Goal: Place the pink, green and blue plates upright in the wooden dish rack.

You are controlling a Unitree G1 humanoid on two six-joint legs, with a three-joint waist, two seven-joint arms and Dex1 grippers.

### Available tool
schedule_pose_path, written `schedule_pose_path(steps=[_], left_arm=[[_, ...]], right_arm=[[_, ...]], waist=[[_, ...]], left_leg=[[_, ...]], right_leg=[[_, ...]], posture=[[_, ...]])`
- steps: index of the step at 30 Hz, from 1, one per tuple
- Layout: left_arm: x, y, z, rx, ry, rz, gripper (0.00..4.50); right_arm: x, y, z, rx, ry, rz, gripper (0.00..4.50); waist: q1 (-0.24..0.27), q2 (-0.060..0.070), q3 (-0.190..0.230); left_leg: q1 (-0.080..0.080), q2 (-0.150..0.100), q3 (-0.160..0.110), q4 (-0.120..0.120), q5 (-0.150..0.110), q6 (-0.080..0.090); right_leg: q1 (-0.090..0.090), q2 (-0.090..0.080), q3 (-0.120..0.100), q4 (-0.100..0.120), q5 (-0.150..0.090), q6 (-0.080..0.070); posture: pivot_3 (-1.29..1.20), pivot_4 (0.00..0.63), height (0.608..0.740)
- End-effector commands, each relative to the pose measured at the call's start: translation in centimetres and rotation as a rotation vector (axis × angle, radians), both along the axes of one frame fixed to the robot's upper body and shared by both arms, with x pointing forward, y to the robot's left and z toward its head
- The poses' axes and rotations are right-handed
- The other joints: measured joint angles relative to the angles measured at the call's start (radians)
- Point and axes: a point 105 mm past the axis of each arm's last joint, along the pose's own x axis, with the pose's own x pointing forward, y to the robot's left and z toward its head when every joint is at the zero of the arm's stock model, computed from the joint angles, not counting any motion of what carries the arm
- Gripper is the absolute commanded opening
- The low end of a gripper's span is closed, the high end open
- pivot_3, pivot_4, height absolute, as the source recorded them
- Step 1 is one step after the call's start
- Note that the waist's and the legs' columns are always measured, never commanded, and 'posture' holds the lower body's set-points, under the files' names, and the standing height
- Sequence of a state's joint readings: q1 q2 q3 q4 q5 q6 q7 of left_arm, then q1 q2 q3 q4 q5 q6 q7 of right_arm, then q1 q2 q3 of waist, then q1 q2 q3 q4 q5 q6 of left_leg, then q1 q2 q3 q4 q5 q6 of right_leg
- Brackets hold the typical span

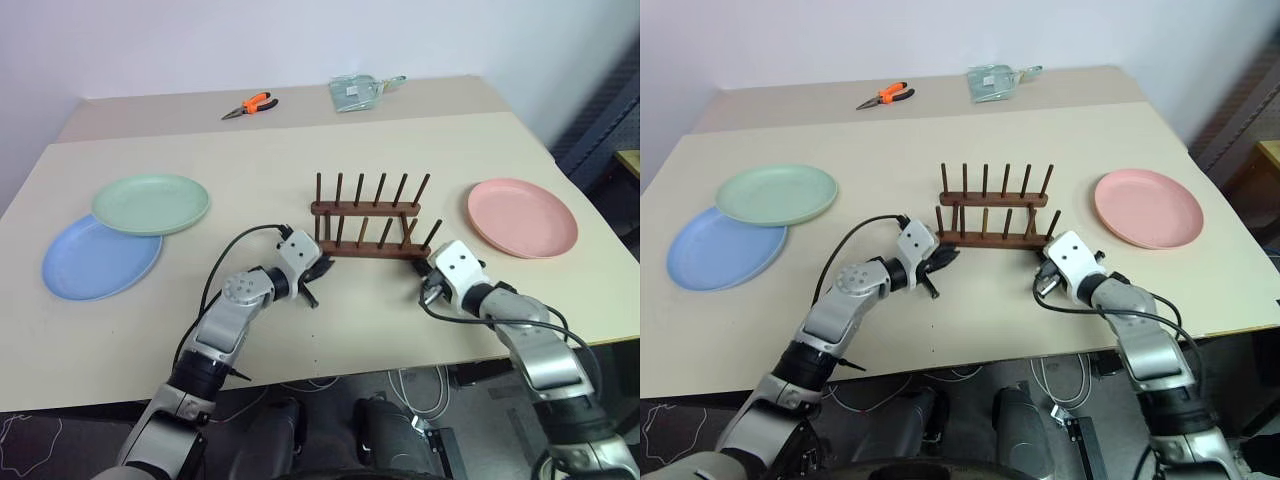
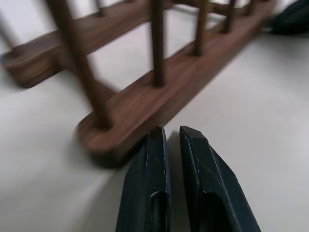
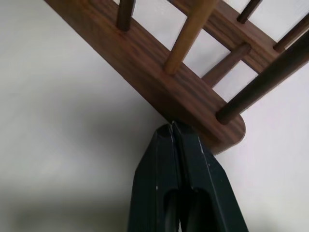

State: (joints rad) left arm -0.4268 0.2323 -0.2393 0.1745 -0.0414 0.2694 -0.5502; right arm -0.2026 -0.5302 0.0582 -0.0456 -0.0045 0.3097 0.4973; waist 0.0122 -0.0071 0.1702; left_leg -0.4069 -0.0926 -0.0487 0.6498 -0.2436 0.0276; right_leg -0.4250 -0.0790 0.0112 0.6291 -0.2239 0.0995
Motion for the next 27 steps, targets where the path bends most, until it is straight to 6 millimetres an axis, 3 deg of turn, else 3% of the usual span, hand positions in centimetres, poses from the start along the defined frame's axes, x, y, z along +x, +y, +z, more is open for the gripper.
schedule_pose_path(steps=[1, 6, 9, 13, 16, 21, 25, 27], left_arm=[[1.3, 1.5, -0.9, 0.025, 0.006, 0.093, 0.46], [2.0, 1.5, -0.7, 0.011, -0.009, 0.104, 0.46], [2.0, 1.5, -0.5, 0.000, -0.015, 0.099, 0.42], [1.2, 1.1, 0.1, -0.049, -0.018, 0.054, 0.42], [-0.9, 0.3, 1.1, -0.123, -0.014, -0.068, 0.42], [-3.4, -0.7, 2.5, -0.198, 0.011, -0.210, 0.42], [-4.0, -1.4, 3.2, -0.218, 0.008, -0.246, 0.42], [-4.0, -1.5, 3.4, -0.223, 0.006, -0.249, 0.42]], right_arm=[[1.8, -0.7, 0.5, -0.018, -0.049, -0.067, 0.00], [3.0, -1.6, 1.3, -0.007, -0.071, -0.106, 0.00], [2.8, -2.3, 1.9, 0.004, -0.080, -0.117, 0.79], [1.8, -4.3, 3.1, -0.084, -0.119, -0.136, 2.73], [0.7, -6.9, 4.4, -0.202, -0.146, -0.168, 4.21], [0.6, -11.2, 4.4, -0.362, -0.118, -0.288, 4.21], [1.3, -12.8, 3.3, -0.413, -0.077, -0.334, 4.21], [1.9, -13.1, 3.2, -0.408, -0.074, -0.352, 3.68]], waist=[[0.001, 0.000, 0.000], [0.001, 0.000, -0.001], [0.001, 0.001, -0.001], [0.000, 0.001, -0.001], [0.000, 0.001, -0.001], [-0.002, 0.001, 0.000], [-0.001, 0.001, 0.000], [0.000, 0.001, 0.000]], left_leg=[[0.000, 0.000, 0.000, 0.000, 0.000, 0.000], [0.000, 0.000, 0.000, 0.000, 0.000, 0.000], [0.000, -0.001, 0.000, 0.000, 0.000, 0.000], [0.000, -0.001, 0.000, 0.000, 0.000, 0.000], [-0.001, -0.001, 0.000, -0.002, 0.000, 0.000], [-0.001, 0.000, 0.001, -0.001, 0.000, 0.000], [-0.001, 0.000, 0.001, -0.001, 0.000, 0.000], [-0.001, 0.000, 0.001, -0.001, 0.000, 0.000]], right_leg=[[0.000, 0.000, 0.000, 0.000, 0.000, 0.000], [0.000, 0.000, 0.000, 0.000, 0.000, 0.000], [0.000, 0.000, 0.000, 0.000, 0.000, 0.000], [0.000, 0.000, 0.000, 0.000, 0.000, 0.000], [-0.001, -0.001, 0.000, 0.000, 0.000, 0.000], [-0.001, -0.001, 0.000, 0.000, 0.000, 0.000], [-0.001, -0.001, 0.000, 0.000, 0.000, -0.001], [-0.001, -0.001, 0.001, -0.001, 0.000, 0.000]], posture=[[0.00, 0.150, 0.740], [0.00, 0.150, 0.740], [0.00, 0.150, 0.740], [0.00, 0.150, 0.740], [0.00, 0.150, 0.740], [0.00, 0.150, 0.740], [0.00, 0.150, 0.740], [0.00, 0.150, 0.740]])
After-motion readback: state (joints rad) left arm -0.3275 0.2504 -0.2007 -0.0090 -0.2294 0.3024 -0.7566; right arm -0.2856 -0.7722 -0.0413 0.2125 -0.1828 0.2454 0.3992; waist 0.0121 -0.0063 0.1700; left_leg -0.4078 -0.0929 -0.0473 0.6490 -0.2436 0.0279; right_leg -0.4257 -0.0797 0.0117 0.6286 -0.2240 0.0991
